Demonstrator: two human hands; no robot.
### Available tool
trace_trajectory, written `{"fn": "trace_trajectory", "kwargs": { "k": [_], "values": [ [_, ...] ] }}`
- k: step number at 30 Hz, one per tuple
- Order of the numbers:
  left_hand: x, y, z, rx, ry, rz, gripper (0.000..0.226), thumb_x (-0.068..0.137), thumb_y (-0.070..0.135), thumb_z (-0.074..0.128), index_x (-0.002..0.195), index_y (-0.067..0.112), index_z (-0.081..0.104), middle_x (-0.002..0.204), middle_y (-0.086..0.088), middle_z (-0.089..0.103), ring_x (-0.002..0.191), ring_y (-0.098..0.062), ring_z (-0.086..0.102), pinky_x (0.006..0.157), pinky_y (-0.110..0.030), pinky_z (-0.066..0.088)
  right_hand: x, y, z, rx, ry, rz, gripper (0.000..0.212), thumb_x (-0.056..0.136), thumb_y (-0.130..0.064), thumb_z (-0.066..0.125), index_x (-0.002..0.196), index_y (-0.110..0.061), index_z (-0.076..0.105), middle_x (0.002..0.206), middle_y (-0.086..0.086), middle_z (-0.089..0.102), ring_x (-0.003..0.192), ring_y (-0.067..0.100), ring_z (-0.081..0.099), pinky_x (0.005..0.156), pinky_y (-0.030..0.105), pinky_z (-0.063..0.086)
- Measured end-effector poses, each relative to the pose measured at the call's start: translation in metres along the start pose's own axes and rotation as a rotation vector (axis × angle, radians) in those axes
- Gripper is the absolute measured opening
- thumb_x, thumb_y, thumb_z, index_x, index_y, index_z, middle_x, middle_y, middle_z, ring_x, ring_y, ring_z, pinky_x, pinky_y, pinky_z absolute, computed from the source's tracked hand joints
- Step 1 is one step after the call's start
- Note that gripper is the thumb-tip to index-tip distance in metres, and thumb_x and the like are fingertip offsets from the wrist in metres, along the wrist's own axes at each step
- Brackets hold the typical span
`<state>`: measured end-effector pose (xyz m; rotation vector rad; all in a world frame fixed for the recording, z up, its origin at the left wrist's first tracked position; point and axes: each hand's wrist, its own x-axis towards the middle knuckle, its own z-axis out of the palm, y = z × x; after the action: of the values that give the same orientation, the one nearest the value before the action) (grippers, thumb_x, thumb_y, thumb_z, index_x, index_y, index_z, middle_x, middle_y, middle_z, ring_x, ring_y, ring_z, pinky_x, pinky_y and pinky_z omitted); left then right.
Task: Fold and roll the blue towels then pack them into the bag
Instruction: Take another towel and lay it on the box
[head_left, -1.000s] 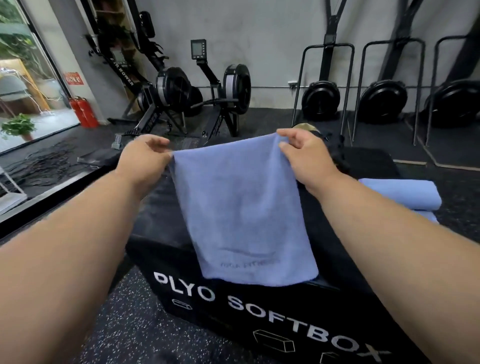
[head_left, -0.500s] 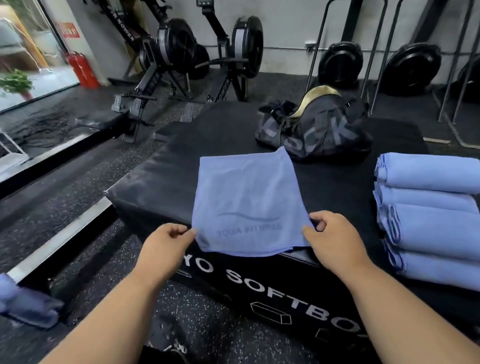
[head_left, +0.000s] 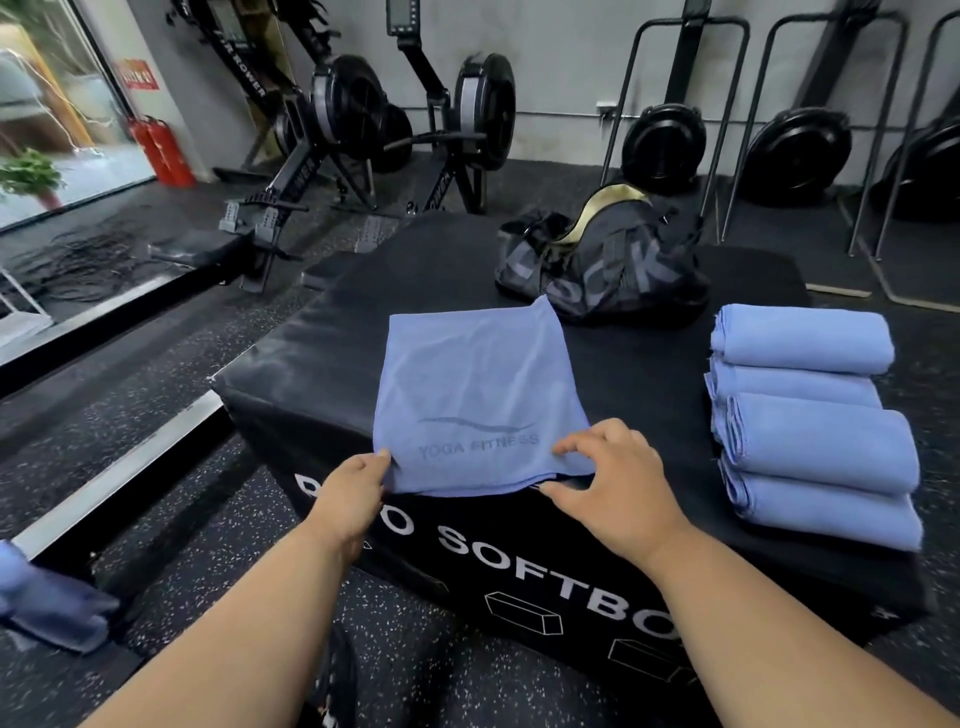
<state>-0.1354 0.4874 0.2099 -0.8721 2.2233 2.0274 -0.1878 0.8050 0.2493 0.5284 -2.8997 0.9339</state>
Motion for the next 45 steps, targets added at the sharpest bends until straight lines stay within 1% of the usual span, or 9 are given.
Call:
{"fn": "trace_trajectory", "kwargs": {
  "k": [7, 13, 17, 20, 24, 27, 32, 40, 45],
  "values": [
    [-0.01, 0.004, 0.003, -0.075, 0.105, 0.045, 0.041, 0.094, 0.046, 0.061, 0.093, 0.005, 0.063, 0.092, -0.003, 0.068, 0.089, -0.019, 0.063, 0.095, -0.054, 0.058, 0.01, -0.002, 0.007, 0.018, 0.212, -0.076, 0.012, 0.088, -0.029, 0.076, 0.093, -0.04, 0.075, 0.095, -0.018, 0.057, 0.095, 0.014, 0.052, 0.091, 0.038, 0.039],
    [-0.009, 0.004, 0.014, -0.227, 0.008, -0.011, 0.022, 0.103, 0.029, 0.052, 0.085, 0.016, 0.057, 0.091, -0.002, 0.06, 0.094, -0.02, 0.058, 0.087, -0.039, 0.056, 0.023, -0.014, 0.017, 0.13, 0.346, -0.102, 0.014, 0.079, -0.021, 0.061, 0.084, -0.034, 0.064, 0.093, -0.019, 0.056, 0.094, 0.01, 0.048, 0.086, 0.036, 0.033],
    [-0.003, -0.002, 0.025, -0.314, 0.042, -0.076, 0.036, 0.101, 0.047, 0.051, 0.121, 0.025, 0.07, 0.121, 0.006, 0.075, 0.114, -0.013, 0.07, 0.086, -0.039, 0.058, 0.03, -0.009, 0.025, 0.235, 0.346, -0.08, 0.02, 0.079, -0.014, 0.058, 0.083, -0.034, 0.059, 0.096, -0.018, 0.06, 0.101, 0.009, 0.051, 0.092, 0.047, 0.045],
    [-0.008, -0.002, 0.034, -0.262, 0.12, -0.011, 0.033, 0.105, 0.045, 0.044, 0.114, 0.021, 0.065, 0.113, 0.002, 0.073, 0.104, -0.013, 0.069, 0.084, -0.04, 0.058, 0.028, -0.009, 0.028, 0.21, 0.332, -0.119, 0.023, 0.077, -0.007, 0.055, 0.084, -0.029, 0.061, 0.097, -0.017, 0.062, 0.102, 0.015, 0.054, 0.088, 0.051, 0.046],
    [-0.007, 0.0, 0.032, -0.085, 0.257, 0.029, 0.021, 0.11, 0.042, 0.045, 0.11, 0.023, 0.055, 0.104, 0.003, 0.064, 0.098, -0.018, 0.064, 0.091, -0.043, 0.054, 0.028, -0.012, 0.031, 0.155, 0.346, -0.169, 0.019, 0.081, -0.01, 0.053, 0.09, -0.021, 0.066, 0.105, -0.02, 0.062, 0.106, 0.015, 0.056, 0.091, 0.046, 0.046],
    [-0.006, 0.0, 0.036, -0.173, 0.255, -0.027, 0.025, 0.111, 0.041, 0.045, 0.114, 0.017, 0.05, 0.106, 0.002, 0.06, 0.086, -0.009, 0.066, 0.067, -0.029, 0.059, 0.029, -0.014, 0.031, 0.137, 0.334, -0.089, 0.024, 0.082, -0.009, 0.06, 0.103, -0.02, 0.066, 0.108, -0.016, 0.061, 0.108, 0.014, 0.054, 0.096, 0.041, 0.046],
    [-0.021, -0.005, 0.048, -0.32, 0.224, -0.122, 0.025, 0.111, 0.038, 0.041, 0.111, 0.021, 0.059, 0.116, 0.003, 0.065, 0.101, -0.013, 0.067, 0.071, -0.032, 0.063, 0.031, -0.018, 0.033, 0.157, 0.313, 0.036, 0.037, 0.082, 0.004, 0.067, 0.1, -0.028, 0.064, 0.108, -0.018, 0.057, 0.108, 0.016, 0.054, 0.097, 0.018, 0.041],
    [-0.043, 0.0, 0.038, -0.439, 0.251, -0.011, 0.019, 0.104, 0.033, 0.049, 0.093, 0.017, 0.051, 0.1, -0.004, 0.054, 0.079, -0.013, 0.056, 0.066, -0.027, 0.058, 0.011, -0.027, 0.011, 0.24, 0.444, -0.005, 0.027, 0.089, -0.007, 0.063, 0.098, -0.033, 0.067, 0.11, -0.012, 0.057, 0.109, 0.022, 0.058, 0.096, 0.032, 0.05],
    [-0.067, 0.005, 0.044, -0.502, 0.001, -0.138, 0.025, 0.101, 0.024, 0.046, 0.101, 0.019, 0.07, 0.101, 0.002, 0.071, 0.095, -0.014, 0.067, 0.077, -0.035, 0.06, -0.004, -0.034, -0.005, 0.221, 0.428, 0.023, 0.028, 0.096, -0.006, 0.062, 0.104, -0.033, 0.069, 0.119, -0.007, 0.057, 0.116, 0.013, 0.057, 0.101, 0.019, 0.045]
  ]
}}
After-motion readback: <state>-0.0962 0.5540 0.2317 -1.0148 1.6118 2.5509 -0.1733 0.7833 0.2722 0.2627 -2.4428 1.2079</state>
